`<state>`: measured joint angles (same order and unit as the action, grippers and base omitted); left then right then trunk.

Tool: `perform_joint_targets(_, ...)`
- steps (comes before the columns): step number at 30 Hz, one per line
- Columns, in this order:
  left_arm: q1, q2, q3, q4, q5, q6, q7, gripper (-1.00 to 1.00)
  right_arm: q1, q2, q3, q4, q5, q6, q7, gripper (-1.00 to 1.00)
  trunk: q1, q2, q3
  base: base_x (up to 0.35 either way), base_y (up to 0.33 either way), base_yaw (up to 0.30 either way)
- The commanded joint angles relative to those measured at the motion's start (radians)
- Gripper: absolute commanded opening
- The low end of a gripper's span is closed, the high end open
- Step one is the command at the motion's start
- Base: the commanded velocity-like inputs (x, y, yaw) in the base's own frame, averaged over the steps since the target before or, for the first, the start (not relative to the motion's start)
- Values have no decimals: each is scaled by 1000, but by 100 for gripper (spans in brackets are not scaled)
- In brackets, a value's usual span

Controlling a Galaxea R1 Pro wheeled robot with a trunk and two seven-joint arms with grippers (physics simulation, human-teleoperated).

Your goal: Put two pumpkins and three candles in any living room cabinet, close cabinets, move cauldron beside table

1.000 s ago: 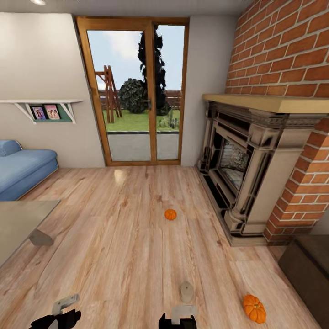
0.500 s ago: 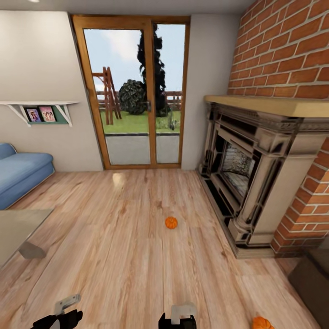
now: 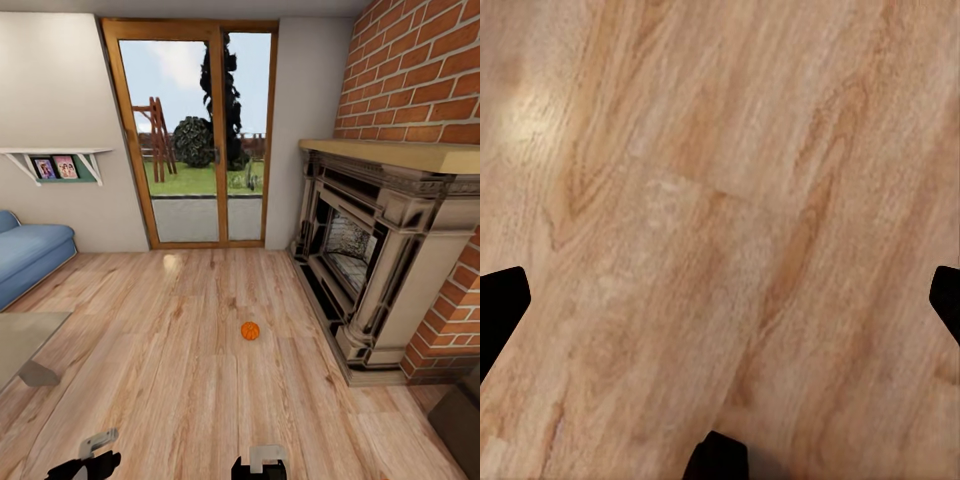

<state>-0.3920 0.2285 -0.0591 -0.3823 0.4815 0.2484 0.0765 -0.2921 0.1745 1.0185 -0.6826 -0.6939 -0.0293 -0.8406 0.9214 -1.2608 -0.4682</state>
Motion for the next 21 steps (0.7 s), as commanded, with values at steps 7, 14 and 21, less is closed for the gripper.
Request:
perform_joint_targets(7, -5, 1, 9, -91, 7, 253, 2, 100, -7, 0, -59, -6, -15, 93, -4, 100, 0, 0, 0, 2, 0, 0)
perform_joint_targets(14, -5, 1, 14, -452, 7, 556, 10, 100, -64, 0, -350, -90, -13, 375, -4, 100, 0, 0, 0, 0, 0, 0)
perform_joint_targets(21, -5, 7, 39, -496, 8, 587, 11, 100, -95, 0, -456, -113, -6, 460, -4, 100, 23, -42, -19, 0, 0, 0)
